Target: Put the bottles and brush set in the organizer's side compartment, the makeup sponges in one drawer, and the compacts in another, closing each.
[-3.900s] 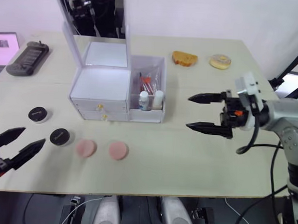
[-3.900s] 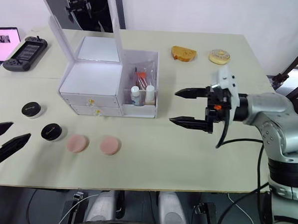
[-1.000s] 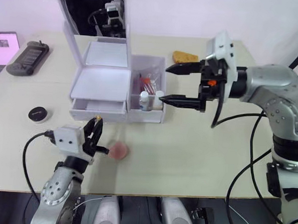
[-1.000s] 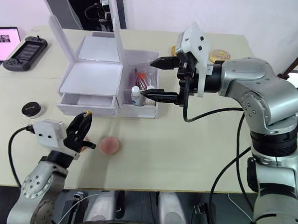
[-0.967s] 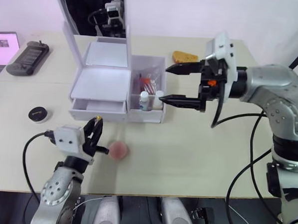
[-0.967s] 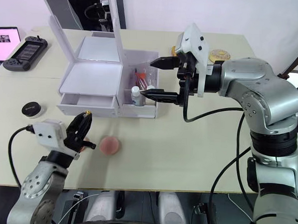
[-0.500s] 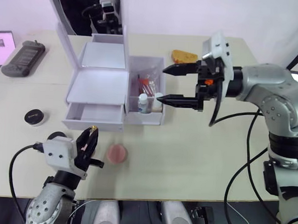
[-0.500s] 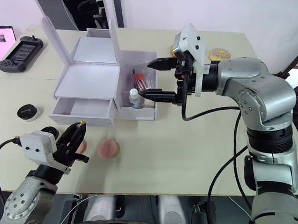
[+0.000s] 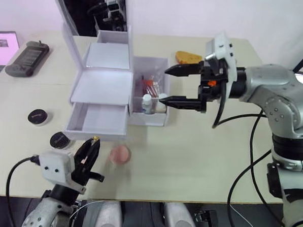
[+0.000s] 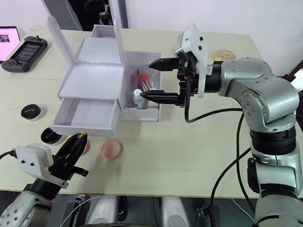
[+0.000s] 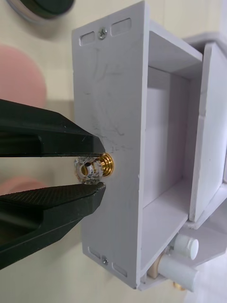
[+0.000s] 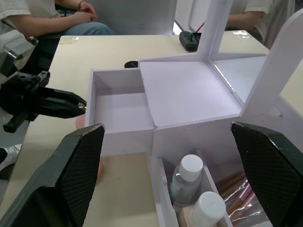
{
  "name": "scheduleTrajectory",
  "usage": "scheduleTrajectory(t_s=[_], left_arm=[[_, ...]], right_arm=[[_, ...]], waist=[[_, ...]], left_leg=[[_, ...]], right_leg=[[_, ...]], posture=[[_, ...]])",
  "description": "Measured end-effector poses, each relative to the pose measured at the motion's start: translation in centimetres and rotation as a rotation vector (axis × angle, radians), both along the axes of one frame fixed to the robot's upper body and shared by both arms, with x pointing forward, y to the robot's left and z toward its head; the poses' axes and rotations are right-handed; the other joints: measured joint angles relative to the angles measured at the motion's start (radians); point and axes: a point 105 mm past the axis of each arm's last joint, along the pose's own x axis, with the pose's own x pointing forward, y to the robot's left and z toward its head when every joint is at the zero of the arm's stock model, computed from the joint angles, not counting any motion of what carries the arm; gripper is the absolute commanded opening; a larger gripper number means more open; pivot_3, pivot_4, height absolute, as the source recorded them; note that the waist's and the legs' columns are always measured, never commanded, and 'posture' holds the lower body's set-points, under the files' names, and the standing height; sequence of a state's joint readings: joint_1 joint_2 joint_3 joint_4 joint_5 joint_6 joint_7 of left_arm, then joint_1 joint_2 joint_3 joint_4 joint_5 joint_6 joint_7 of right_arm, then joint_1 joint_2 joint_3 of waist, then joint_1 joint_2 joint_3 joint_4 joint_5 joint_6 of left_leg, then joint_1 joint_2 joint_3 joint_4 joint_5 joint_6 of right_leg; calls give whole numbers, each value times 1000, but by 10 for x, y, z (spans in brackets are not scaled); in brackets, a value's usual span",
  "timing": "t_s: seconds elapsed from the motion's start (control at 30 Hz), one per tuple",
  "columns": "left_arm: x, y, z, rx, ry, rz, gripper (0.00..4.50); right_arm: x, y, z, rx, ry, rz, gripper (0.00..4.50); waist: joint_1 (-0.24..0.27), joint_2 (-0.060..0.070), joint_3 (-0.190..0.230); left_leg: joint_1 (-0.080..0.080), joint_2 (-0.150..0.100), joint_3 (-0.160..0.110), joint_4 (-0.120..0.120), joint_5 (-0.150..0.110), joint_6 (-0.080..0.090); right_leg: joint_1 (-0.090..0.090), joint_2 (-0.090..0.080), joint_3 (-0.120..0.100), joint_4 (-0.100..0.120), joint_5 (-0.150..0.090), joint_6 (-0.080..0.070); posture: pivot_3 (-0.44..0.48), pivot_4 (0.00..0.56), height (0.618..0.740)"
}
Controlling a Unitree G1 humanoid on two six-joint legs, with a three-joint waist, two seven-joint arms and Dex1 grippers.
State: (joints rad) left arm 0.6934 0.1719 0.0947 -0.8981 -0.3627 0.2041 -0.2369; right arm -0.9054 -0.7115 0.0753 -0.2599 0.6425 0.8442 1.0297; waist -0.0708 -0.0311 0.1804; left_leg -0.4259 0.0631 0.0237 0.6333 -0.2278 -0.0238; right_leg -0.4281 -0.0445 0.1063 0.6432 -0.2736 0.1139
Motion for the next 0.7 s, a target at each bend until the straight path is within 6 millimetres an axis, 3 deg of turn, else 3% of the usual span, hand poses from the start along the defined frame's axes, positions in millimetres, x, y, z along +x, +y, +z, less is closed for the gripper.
scheduleTrajectory(t_s=[0.33,0.6,0.63,0.7], left_arm=[[-6,8,-6,4,-18,24,296],[-11,3,-11,-68,10,-42,4202],[-14,3,-12,-77,23,-56,4477],[-25,7,-14,-90,60,-77,4477]], right_arm=[[1,3,-3,2,3,17,4500],[2,3,-4,0,4,20,4500],[2,3,-4,1,4,21,4500],[2,3,-3,2,3,20,4500]], waist=[[-3,0,0],[-2,0,0],[-3,0,0],[-4,0,0]], left_leg=[[0,0,0,4,0,-1],[0,0,0,4,0,-1],[0,0,0,4,0,-1],[0,0,0,3,0,-1]], right_leg=[[1,0,0,0,2,-3],[1,0,0,0,2,-3],[1,0,0,0,2,-3],[0,0,0,0,2,-3]], posture=[[0,150,740],[0,150,740],[0,150,740],[0,150,740]])
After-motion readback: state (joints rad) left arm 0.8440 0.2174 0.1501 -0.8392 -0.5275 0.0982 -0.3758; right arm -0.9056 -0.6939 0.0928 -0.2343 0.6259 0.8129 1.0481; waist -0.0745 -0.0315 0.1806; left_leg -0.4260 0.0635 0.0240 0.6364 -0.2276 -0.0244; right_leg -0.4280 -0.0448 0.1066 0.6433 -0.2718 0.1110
